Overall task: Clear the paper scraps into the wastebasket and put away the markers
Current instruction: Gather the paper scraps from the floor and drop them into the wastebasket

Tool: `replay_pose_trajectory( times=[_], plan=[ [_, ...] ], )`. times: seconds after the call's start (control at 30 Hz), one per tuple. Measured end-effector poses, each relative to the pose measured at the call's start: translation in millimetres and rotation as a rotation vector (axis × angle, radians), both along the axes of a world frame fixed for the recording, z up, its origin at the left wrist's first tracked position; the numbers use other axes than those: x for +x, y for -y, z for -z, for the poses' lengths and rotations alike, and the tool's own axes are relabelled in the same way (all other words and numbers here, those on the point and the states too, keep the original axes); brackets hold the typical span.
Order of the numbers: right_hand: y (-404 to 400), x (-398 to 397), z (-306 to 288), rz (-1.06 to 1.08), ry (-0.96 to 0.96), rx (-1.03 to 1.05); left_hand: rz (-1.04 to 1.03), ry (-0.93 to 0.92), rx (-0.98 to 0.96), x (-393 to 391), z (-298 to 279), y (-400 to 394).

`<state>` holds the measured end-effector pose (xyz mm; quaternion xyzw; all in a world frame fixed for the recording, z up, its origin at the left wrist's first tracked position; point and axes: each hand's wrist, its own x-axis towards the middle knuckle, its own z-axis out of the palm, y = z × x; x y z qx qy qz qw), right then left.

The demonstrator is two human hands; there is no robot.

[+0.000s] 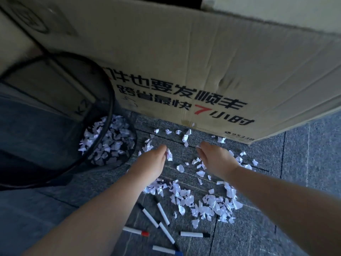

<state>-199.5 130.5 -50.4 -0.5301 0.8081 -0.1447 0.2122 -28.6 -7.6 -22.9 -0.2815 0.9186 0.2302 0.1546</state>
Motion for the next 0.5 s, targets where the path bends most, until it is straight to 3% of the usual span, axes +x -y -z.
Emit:
replay_pose_trajectory(
  times=[0.17, 0.33, 0.5],
  plan=[
    [27.7, -1.2, -60.6, 0.002, -0.027, -0.049, -0.028, -0.085, -0.026, -6.8, -62.6, 8.2],
    [50.5, 4.7, -129.8, -0.056, -0.052, 0.042, -0.069, -0.164, -0.043, -14.9, -130.9, 19.8],
    [86.1, 19.2, -193.5, -0.068, -0.034, -0.103, -0.138, -0.304, -0.12, -3.2, -190.4, 44.8]
  ],
)
